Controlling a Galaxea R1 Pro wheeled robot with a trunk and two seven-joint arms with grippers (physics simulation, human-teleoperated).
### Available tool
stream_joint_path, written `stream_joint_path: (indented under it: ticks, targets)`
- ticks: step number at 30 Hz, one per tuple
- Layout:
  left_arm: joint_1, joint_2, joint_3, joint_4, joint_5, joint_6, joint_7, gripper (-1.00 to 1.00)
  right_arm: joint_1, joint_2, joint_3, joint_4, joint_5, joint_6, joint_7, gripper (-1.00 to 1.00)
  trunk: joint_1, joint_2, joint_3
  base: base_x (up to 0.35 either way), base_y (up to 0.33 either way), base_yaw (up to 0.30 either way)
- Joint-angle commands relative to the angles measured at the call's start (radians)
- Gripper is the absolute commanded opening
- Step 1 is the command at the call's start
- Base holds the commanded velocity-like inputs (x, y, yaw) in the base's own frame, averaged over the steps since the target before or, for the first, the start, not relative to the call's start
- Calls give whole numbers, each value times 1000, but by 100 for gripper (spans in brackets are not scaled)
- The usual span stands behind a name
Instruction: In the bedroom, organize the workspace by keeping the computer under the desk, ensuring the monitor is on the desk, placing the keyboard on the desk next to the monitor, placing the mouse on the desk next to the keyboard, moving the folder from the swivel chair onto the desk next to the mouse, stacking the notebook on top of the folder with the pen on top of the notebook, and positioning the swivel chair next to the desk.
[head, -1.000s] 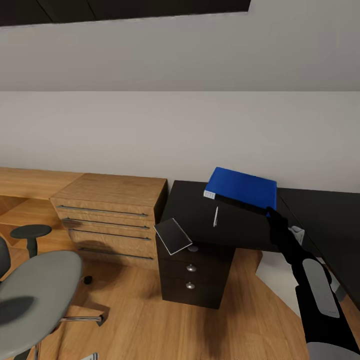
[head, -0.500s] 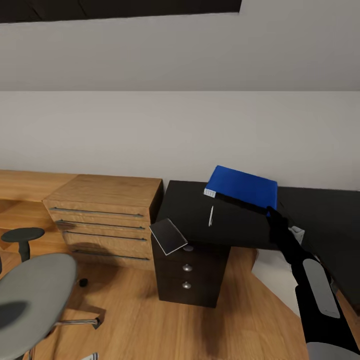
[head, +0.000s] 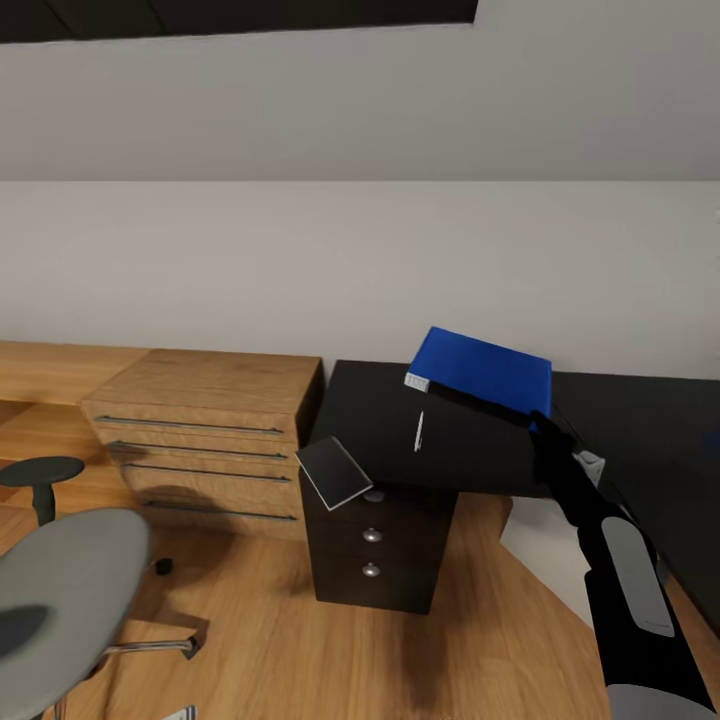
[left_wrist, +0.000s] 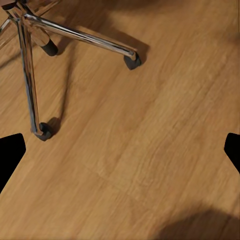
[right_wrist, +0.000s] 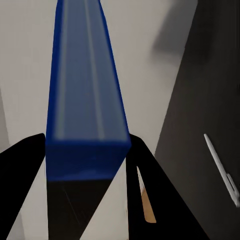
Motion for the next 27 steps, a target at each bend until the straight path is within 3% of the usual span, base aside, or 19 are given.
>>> stream_joint_path:
  ticks: [1,8,19,21,24,27]
  targets:
    - [0,0,-1,0,10,-5,-1,100,-1,0,-1,-1,-10,4,-8,-100,0,-1,-2,0,0,-151]
    - [0,0,-1,0,10,-5,-1,100,-1,0,-1,24,-7,-12,-10,-100,0,-1,-9,0,0,-180]
    - [0,0,-1,0,10,-5,-1,100,-3,-3,6,110,6,-163,-45,-100,0,-1,-22,0,0,-194]
    - [0,0,-1,0,10,-5,-1,100,-4,-4,8,126,28,-191,-46,-100,0,-1,-24,0,0,-197]
    - [0,0,-1,0,10,-5,-1,100,-6,-3,8,151,99,-220,-47,-100,0,-1,-27,0,0,-198]
    - [0,0,-1,0,10,-5,-1,100,-7,-2,9,157,129,-248,-47,-100,0,-1,-30,0,0,-199]
